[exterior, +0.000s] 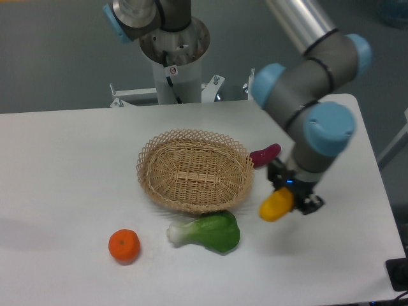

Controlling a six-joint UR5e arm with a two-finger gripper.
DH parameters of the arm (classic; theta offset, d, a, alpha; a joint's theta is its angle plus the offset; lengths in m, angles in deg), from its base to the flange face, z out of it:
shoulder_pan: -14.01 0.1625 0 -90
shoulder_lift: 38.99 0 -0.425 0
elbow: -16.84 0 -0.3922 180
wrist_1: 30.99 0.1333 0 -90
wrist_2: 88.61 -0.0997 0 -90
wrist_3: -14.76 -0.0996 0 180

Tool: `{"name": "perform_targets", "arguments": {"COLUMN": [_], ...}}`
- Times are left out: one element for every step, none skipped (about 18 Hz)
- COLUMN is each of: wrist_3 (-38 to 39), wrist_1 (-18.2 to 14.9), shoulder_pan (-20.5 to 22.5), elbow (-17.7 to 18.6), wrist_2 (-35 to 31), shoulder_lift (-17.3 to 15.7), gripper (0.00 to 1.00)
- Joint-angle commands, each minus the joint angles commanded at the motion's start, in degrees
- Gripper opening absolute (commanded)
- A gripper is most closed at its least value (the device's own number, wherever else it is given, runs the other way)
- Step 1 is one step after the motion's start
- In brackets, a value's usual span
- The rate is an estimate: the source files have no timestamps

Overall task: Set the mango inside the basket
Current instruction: 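Carry the held yellow mango with the gripper toward the wicker basket, then lower the yellow mango into the basket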

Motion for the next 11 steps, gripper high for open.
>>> {"name": "perform_targets", "arguments": {"wrist_3": [0.09, 0.0, 0.09, -0.09, -0.09, -0.09, -0.09, -0.09, -0.09, -0.09, -0.09], "wrist_1": [-0.09, 0.0, 0.26, 0.61, 1.57, 2.98, 4.64, 6.31, 7.29, 7.73, 7.82], "shoulder_pan": [-0.79, -1.67, -2.37, -2.73, -3.17, -4.3, -5.27, -6.07, -6.68, -7.56, -8.7], "elbow": [0.79, 1.58, 3.33, 5.26, 7.02, 8.69, 10.36, 11.77, 13.18, 14.41, 15.29], "wrist_2": [-0.35, -0.44, -0.27, -0.26, -0.26, -0.26, -0.35, -0.61, -1.31, -2.19, -2.72], "shoulder_lift": [-0.7, -1.41, -2.46, -3.69, -4.57, -5.27, -5.8, -6.07, -6.33, -6.6, -6.86], "gripper": [0.34, 0.34, 0.34, 0.34, 0.34, 0.34, 0.34, 0.35, 0.36, 0.37, 0.39]}}
